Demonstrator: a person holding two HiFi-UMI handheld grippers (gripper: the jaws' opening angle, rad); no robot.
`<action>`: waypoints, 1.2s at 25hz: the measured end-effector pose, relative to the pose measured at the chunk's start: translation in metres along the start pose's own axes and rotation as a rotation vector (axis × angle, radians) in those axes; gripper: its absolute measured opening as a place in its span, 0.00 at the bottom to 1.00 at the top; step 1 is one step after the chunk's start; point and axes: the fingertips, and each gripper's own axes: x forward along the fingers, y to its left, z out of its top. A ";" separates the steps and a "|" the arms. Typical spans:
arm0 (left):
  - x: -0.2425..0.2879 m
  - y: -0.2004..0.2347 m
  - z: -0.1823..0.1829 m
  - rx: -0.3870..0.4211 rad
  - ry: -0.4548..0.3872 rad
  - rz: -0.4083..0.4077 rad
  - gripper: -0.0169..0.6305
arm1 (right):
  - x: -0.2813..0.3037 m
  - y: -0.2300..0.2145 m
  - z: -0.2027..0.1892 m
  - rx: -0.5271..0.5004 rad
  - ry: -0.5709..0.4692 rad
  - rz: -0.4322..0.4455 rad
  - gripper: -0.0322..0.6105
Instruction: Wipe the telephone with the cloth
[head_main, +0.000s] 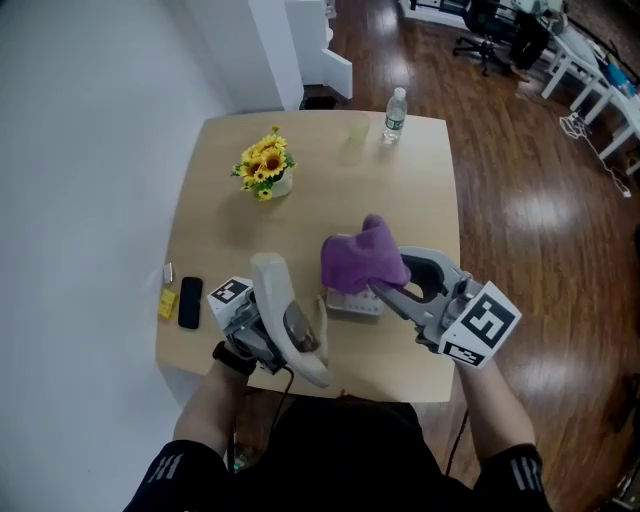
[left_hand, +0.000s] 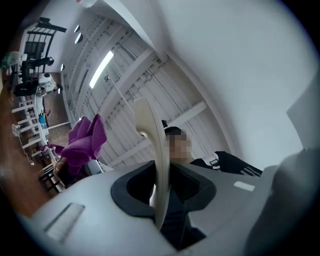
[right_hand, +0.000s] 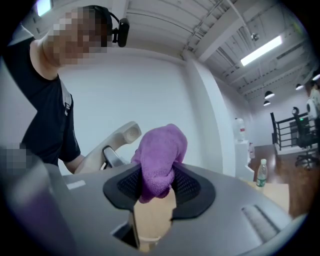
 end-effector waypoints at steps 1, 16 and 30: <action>0.005 -0.004 -0.001 0.002 0.005 -0.018 0.16 | 0.006 0.006 0.010 -0.012 -0.017 0.030 0.28; 0.036 -0.024 -0.018 -0.017 0.076 -0.106 0.16 | 0.027 0.107 0.060 -0.295 -0.018 0.280 0.27; 0.052 -0.032 -0.025 -0.021 0.150 -0.099 0.16 | -0.002 0.097 0.088 -0.312 -0.072 0.177 0.27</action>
